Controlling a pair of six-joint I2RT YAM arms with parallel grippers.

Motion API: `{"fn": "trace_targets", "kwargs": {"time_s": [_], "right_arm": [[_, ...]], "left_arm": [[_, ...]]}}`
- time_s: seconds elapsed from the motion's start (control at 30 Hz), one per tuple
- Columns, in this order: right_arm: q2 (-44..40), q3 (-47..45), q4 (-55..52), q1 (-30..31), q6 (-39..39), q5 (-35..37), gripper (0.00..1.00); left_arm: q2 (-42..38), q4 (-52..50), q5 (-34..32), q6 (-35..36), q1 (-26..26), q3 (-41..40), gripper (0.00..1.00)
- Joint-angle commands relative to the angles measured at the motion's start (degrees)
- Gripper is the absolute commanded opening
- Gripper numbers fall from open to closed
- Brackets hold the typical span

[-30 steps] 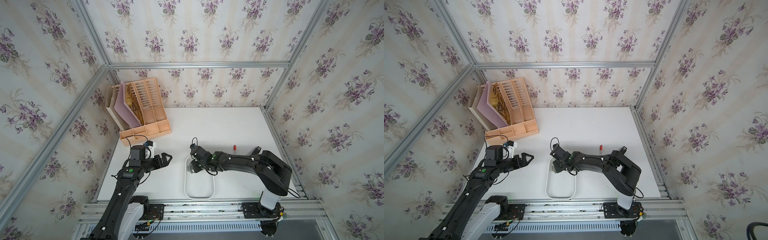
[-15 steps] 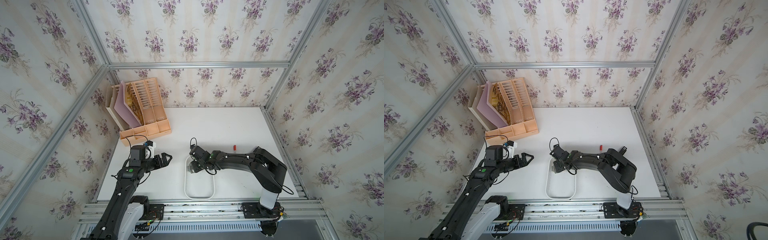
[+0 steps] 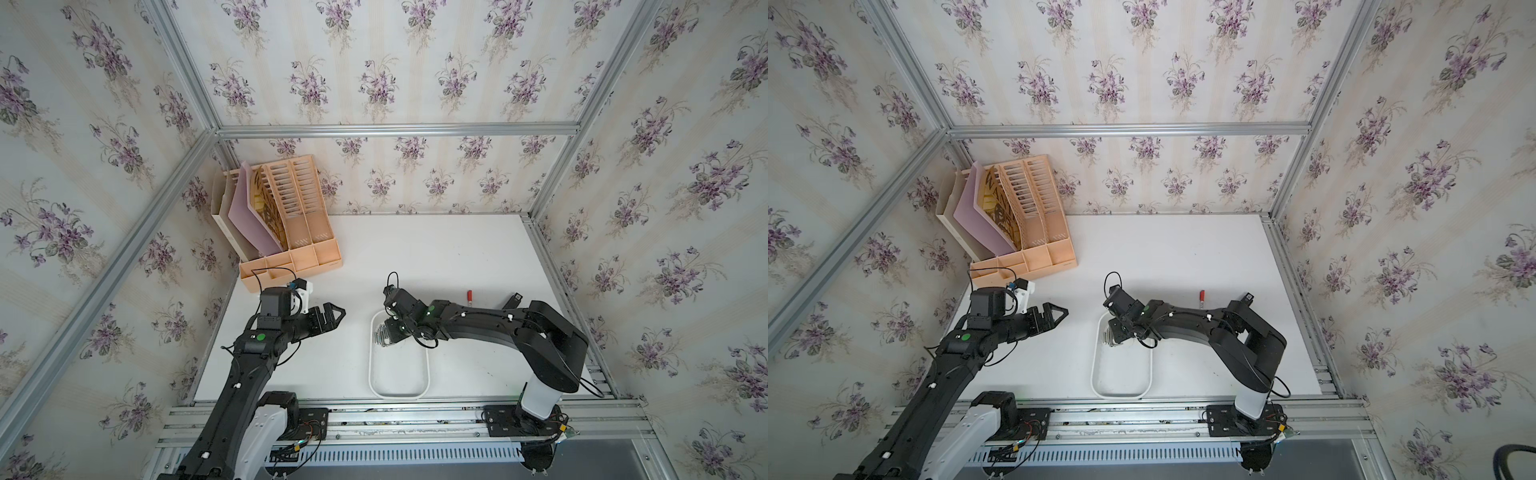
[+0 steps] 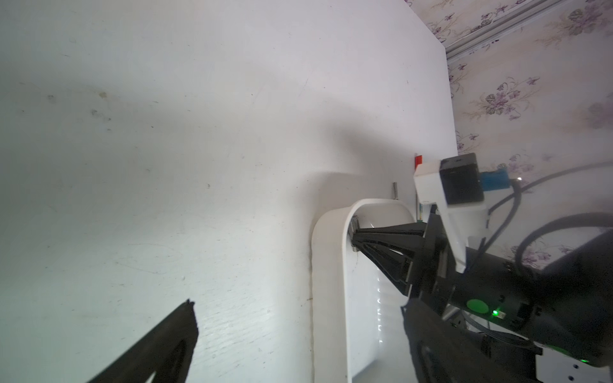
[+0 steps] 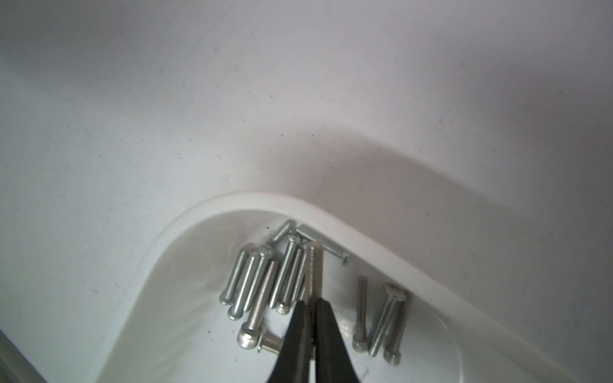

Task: Take out the screws from the storage box
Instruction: Pick up the screw from the storage box, then place the screw at the center of the board.

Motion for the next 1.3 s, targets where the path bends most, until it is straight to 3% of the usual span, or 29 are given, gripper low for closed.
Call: {"fn": "trace_targets", "kwargs": {"time_s": [0.0,0.13,0.27,0.33,0.5,0.7,0.87,1.07,1.27], "right_arm": [[1.4,0.46,-0.36,-0.23,0.01,0.39,0.15],[2.94,0.97,0.22,-0.42,-0.02,-2.26,0.2],[2.44,0.82,0.0,-0.46,0.01,-1.01,0.19],[2.15,0.74,-0.34,-0.45,-0.11,0.27,0.2],[3.81,1.78,-1.41,-1.07,-0.11,1.62,0.21],[6.15,2.8,-1.71,-1.43,-0.3,-0.6,0.2],[4.51,1.88,-1.42,-1.81,-0.02,-2.26,0.11],[-1.93,0.01,-0.91,-2.24,-0.33,-0.03,0.06],[-15.0,-5.41,1.34,-3.44,0.53,4.85,0.05]], "left_arm": [[2.2,-6.97,6.45,-0.03,0.05,4.97,0.99],[10.25,-20.39,11.7,8.67,0.06,16.77,1.0],[17.01,-17.59,18.52,9.93,0.41,17.99,0.99],[18.76,-20.16,17.2,11.94,1.57,21.14,1.0],[10.69,-19.16,9.21,11.91,2.18,19.55,0.99],[9.66,-17.82,11.61,11.63,2.33,18.58,0.99],[9.45,-19.28,10.74,11.32,6.81,19.01,0.99],[2.89,-16.98,11.65,11.25,7.52,17.93,0.99],[9.28,-19.23,11.27,10.43,4.85,18.14,0.99]]}}
